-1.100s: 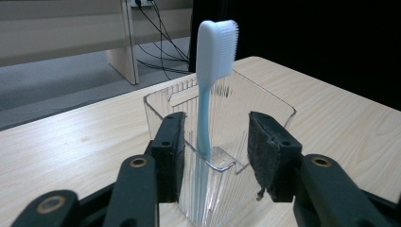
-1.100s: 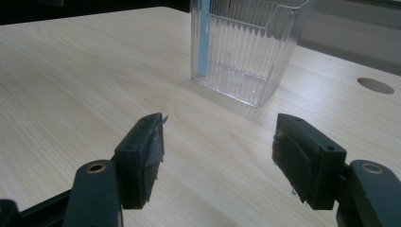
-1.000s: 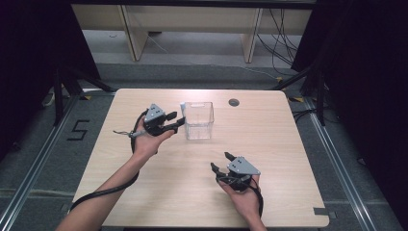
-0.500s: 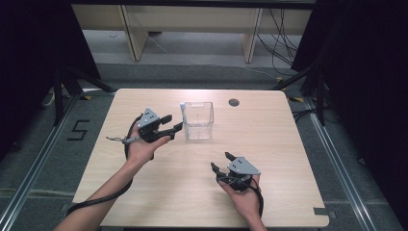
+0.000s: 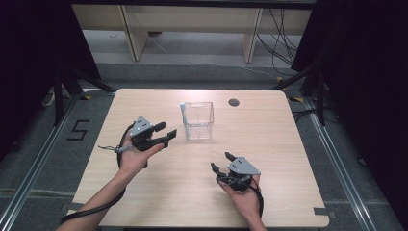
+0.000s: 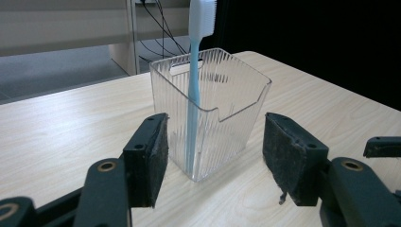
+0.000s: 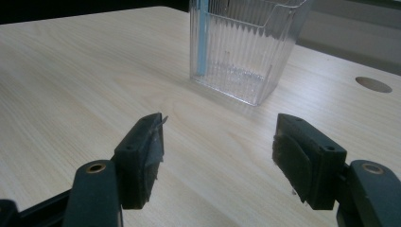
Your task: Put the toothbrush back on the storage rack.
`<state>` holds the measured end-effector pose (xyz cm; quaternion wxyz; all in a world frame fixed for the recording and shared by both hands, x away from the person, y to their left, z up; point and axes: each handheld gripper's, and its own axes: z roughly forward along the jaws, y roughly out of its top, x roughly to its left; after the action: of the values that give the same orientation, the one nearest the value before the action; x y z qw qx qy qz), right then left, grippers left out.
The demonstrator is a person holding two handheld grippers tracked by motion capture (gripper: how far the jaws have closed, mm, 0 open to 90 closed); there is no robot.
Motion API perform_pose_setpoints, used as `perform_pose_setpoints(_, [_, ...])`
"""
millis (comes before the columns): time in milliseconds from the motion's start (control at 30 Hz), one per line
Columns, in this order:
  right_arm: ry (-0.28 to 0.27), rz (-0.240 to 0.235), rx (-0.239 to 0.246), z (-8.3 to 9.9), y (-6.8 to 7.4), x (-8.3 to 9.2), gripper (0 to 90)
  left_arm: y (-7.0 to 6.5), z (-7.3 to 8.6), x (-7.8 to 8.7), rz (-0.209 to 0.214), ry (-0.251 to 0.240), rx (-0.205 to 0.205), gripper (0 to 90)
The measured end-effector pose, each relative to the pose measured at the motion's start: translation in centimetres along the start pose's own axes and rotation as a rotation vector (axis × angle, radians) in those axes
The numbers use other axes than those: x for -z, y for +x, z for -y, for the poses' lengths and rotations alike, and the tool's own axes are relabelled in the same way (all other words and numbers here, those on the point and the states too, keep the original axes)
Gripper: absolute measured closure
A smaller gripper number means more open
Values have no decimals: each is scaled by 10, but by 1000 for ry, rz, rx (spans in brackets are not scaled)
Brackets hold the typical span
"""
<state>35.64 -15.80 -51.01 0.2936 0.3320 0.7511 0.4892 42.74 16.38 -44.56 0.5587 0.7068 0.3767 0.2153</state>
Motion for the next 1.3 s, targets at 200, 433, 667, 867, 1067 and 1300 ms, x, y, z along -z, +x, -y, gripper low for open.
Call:
perform_pose_setpoints(200, [8,-6,-26,0,1,1,351,-3,9,8,0,4,-10,404])
perform_pose_setpoints(433, [20,-12,-54,0,3,2,351,-4,21,17,-6,7,-26,395])
perform_pose_setpoints(667, [22,-10,-50,0,3,2,351,-2,35,26,-18,19,-40,385])
perform_pose_setpoints(867, [24,-10,-51,0,2,2,351,3,50,36,-28,28,-24,383])
perform_pose_setpoints(1067, [17,-16,-31,0,1,1,350,8,64,44,-32,36,-7,381])
perform_pose_setpoints(1300, [2,1,-20,0,-1,2,350,13,79,52,-61,51,-7,379])
